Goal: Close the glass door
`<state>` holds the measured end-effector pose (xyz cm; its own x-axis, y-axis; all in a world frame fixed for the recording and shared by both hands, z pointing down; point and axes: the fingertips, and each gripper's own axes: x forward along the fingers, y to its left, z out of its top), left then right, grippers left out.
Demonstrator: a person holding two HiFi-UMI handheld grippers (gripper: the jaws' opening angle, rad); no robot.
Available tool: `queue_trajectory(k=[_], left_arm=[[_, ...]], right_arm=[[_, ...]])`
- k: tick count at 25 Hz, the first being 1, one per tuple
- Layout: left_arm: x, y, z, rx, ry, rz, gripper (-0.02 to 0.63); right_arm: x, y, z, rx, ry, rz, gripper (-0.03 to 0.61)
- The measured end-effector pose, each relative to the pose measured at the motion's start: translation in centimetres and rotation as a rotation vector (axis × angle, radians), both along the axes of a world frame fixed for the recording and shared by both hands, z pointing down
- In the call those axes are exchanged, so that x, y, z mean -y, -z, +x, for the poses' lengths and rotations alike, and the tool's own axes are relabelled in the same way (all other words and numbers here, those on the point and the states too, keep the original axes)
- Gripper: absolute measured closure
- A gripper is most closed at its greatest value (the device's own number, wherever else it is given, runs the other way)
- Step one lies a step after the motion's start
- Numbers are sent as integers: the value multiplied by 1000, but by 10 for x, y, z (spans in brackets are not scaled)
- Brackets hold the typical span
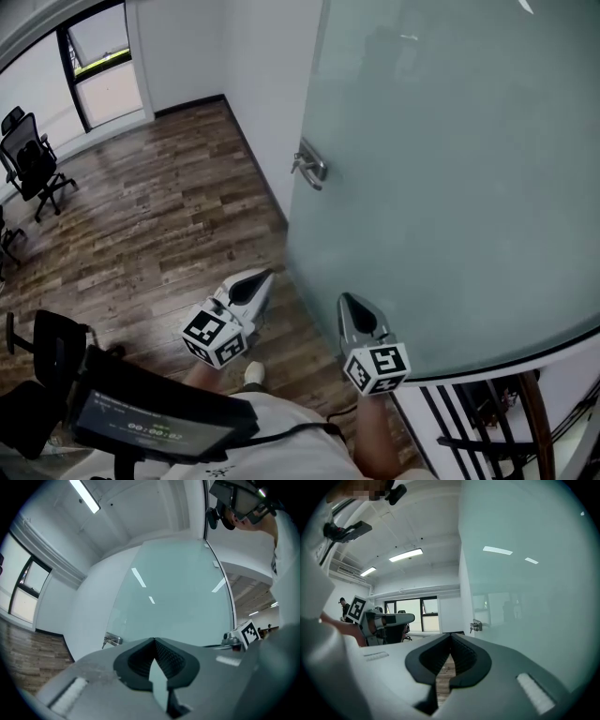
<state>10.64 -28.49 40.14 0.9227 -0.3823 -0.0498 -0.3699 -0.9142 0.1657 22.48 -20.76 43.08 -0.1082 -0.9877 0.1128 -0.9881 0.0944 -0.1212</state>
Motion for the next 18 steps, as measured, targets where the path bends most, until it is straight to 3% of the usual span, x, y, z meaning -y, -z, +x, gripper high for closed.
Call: queue_trajectory(k=[15,18], left_arm=[[169,-20,-7,-2,-52,-49,614],[182,-27,-2,1,-60,-60,614]], right_arm=[[169,-13,-9,-22,-35,-63,571],[183,-19,-3,-17,-41,-75,571]])
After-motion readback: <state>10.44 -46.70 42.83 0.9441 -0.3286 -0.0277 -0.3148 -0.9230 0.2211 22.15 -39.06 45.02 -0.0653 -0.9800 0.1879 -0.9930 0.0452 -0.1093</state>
